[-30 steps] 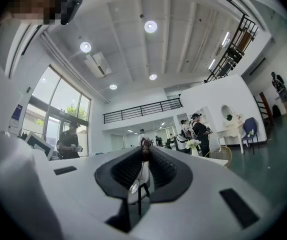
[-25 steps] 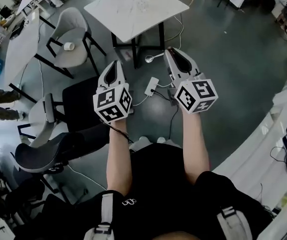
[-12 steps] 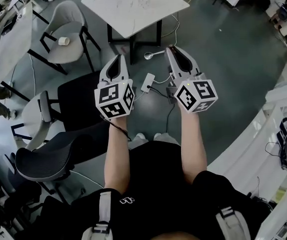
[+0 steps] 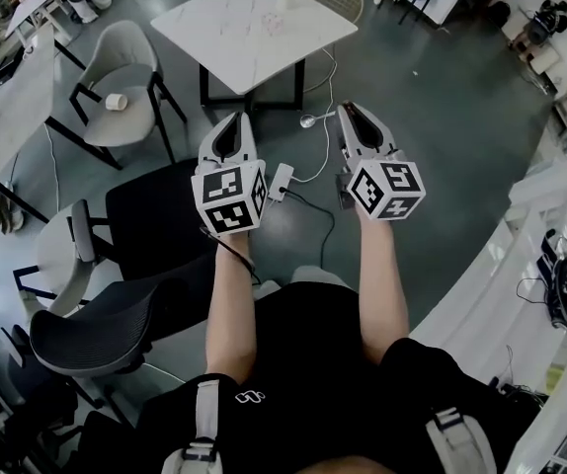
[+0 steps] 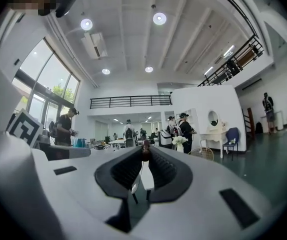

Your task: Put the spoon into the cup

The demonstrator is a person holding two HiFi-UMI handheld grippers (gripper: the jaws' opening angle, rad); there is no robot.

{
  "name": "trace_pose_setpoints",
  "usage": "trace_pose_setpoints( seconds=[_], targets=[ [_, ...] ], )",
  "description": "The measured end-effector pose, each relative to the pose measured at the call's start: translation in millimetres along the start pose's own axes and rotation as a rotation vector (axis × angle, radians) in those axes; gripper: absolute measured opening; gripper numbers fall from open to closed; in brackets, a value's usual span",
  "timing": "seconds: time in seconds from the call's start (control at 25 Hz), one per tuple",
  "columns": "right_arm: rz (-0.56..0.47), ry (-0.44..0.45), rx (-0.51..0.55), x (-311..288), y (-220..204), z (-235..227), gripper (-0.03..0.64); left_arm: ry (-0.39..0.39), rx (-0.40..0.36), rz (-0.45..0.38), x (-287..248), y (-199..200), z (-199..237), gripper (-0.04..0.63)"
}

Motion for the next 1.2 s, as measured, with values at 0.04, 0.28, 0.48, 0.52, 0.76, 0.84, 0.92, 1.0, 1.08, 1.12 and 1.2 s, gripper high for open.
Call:
trace_pose_setpoints(
  seconds=[0.04,0.28,0.48,0.52,0.76,0.84,0.92,1.0,1.08,1.12,1.2],
  targets=[
    [0.01,-0.015,0.0,1,-4,-4,0.048,-0.009,-0.015,0.001,-1,1,-2,0.015],
    [0.019,-0.029,0.031,-8,-12,-3,0.048,-0.036,0.013,0.019,-11,-8,2,0.015],
    [0.032,-0.02,0.072,-15,-16,-4,0.048,-0.058,0.04,0.014,-23,-9,-1,0.015],
    [0.034,-0.026,0.073,-16,-17,-7,0.048,-0.065,0.041,0.011,-27,-9,-3,0.015],
    [0.008,-0.038,0.053,-41,-14,-29,0.048,-0.061,0.046,0.012,-52,-13,3,0.015],
    [0.006,-0.024,0.037,-54,-18,-30,0.048,-0.045,0.049,0.019,-58,-17,10,0.015],
    [0.001,0.007,0.033,-75,-19,-29,0.048,-0.019,0.051,0.006,-69,-14,21,0.015],
    [-0.011,0.032,0.014,-101,-22,-28,0.048,0.008,0.043,-0.003,-83,-11,34,0.015],
    [-0.017,0.047,-0.014,-124,-28,-29,0.048,0.032,0.037,0.002,-96,-13,45,0.015],
    [-0.014,0.058,-0.024,-134,-31,-30,0.048,0.048,0.04,0.006,-100,-16,49,0.015],
    [-0.006,0.094,-0.032,-155,-38,-30,0.048,0.084,0.059,0.017,-111,-24,58,0.015]
  ],
)
Point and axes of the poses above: the fingertips, and each gripper's own axes: x backward along the fingers, z to its left, y out of its top, the point moved 3 cm from there along x, backward along the fingers, and after that the axes turned 6 degrees about -z, right-handed, at the moved point
